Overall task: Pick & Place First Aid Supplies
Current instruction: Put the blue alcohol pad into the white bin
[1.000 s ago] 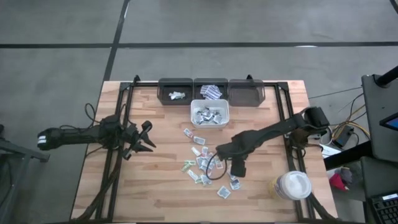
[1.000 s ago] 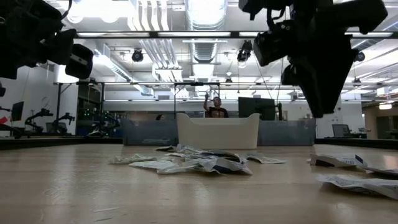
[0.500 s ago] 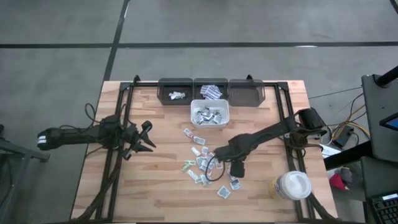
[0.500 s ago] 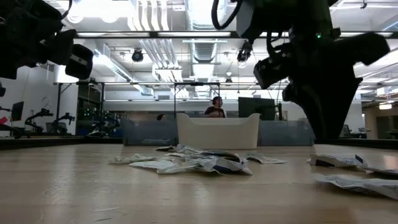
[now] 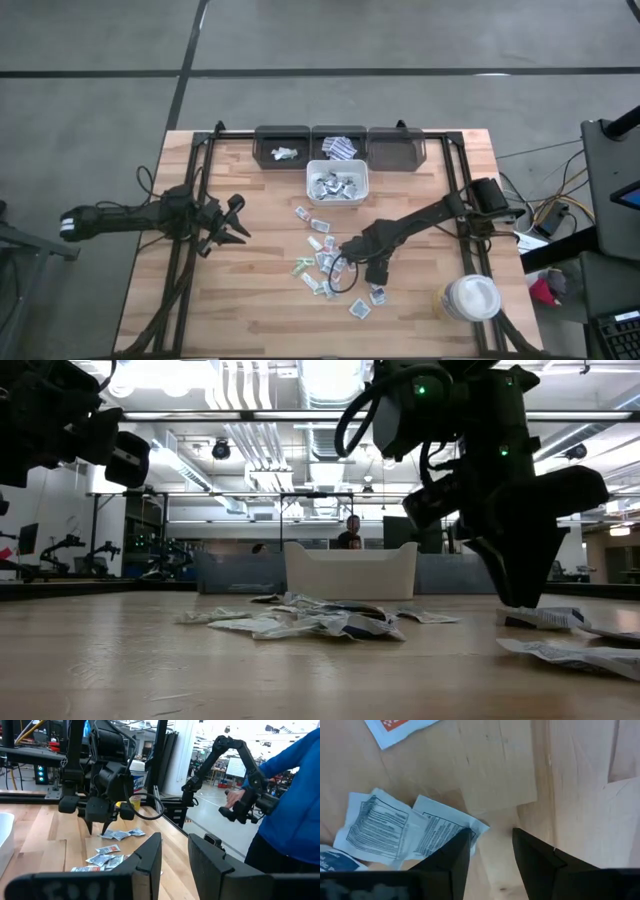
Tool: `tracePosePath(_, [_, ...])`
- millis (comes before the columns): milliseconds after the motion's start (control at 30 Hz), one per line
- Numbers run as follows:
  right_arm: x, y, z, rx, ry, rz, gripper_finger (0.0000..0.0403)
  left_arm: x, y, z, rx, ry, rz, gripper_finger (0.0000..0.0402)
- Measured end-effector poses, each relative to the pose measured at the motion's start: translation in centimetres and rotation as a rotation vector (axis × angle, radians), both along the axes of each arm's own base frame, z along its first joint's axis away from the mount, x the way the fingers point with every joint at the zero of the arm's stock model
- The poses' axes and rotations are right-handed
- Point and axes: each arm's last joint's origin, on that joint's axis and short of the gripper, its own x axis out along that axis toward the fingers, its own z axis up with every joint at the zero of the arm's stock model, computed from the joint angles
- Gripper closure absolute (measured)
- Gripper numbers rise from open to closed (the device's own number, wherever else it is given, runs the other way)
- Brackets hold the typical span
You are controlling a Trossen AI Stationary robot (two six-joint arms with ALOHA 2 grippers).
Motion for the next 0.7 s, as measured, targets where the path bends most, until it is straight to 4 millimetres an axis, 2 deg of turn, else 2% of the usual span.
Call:
tracePosePath(133, [0.1, 0.0, -1.2, -0.01, 0.036, -0.01, 0.0275, 0.0, 0.0, 0.0, -0.002, 0.001, 0.0, 0.0307])
tracePosePath(233, [0.2, 0.0, -1.3, -0.014, 0.037, -0.012, 0.0298, 0.0, 0.0, 0.0, -0.002, 0.001, 0.0, 0.0307])
tracePosePath(533, [-0.2, -0.5, 0.1, -0.117, -0.022, -0.024, 0.0388, 0.0, 0.0, 0.0, -0.003, 0.002, 0.0, 0.0307])
tracePosePath(700, [-0.2, -0.7, 0.5, -0.137, -0.035, -0.024, 0.0394, 0.0, 0.0, 0.0, -0.003, 0.002, 0.0, 0.0307])
